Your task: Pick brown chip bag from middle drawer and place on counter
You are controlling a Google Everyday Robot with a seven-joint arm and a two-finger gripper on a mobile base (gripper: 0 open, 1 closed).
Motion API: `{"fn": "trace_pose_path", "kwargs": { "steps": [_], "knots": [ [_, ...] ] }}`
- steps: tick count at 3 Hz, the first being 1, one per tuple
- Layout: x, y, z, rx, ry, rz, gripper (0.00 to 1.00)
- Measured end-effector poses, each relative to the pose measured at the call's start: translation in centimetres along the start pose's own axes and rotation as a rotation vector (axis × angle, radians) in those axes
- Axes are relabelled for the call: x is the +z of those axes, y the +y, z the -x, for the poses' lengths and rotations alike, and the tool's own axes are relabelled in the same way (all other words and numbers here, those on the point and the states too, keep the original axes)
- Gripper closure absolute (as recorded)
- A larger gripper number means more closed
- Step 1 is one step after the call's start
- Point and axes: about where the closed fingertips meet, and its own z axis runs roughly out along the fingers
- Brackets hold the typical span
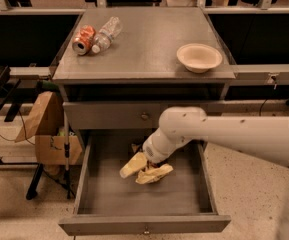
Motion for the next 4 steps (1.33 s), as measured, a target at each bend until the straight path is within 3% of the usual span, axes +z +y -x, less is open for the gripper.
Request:
{"fn": "trace_pose_path", "kwargs": {
  "steps": [1,2,3,4],
  "knots": [
    [8.4,-1.2,0.7,0.145,-0.032,0.016,0.00],
    [12.9,-3.6,1.6,0.245,-0.073,-0.051,0.00],
    [14.6,-6.2,3.2,0.301,-0.115,-0.147,0.00],
    [16.7,-8.8,3.8,0.319,-0.095,-0.224,0.00]
  ]
}}
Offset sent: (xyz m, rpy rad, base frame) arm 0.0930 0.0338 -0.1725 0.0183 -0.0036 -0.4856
